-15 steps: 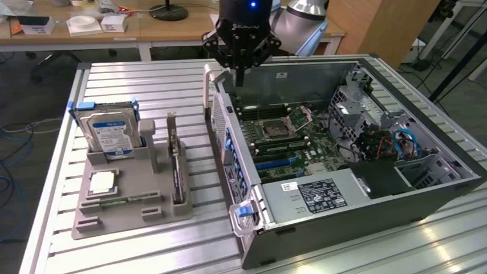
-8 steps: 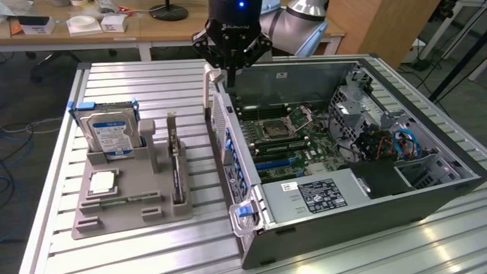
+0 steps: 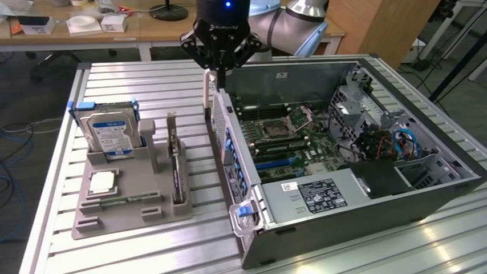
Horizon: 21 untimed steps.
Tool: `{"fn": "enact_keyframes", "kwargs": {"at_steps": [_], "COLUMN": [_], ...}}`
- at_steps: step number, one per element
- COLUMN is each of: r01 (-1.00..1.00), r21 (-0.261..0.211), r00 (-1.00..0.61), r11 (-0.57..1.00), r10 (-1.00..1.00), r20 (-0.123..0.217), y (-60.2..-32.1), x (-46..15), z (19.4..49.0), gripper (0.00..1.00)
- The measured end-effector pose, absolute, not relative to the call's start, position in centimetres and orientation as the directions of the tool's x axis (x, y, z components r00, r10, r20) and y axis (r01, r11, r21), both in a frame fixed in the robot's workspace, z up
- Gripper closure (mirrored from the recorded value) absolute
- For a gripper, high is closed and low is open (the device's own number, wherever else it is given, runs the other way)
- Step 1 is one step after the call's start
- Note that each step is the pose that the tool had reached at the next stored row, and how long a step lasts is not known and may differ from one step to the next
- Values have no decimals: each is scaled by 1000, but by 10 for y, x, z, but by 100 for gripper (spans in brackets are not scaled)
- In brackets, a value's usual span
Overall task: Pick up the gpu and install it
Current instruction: 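Reach for the gpu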
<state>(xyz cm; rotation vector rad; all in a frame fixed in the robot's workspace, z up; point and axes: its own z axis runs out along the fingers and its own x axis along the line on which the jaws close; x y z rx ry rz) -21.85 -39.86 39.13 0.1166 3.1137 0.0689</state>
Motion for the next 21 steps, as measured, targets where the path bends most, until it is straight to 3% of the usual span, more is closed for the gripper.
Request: {"fn": "enact_keyframes", "kwargs": {"at_steps": [21], "r01": [74], "r21": [45], "r00": [-997], "r11": [996], "r10": [75], "r20": [-23], "y": [-399], "x": [-269], "z": [391], "gripper": [89]}}
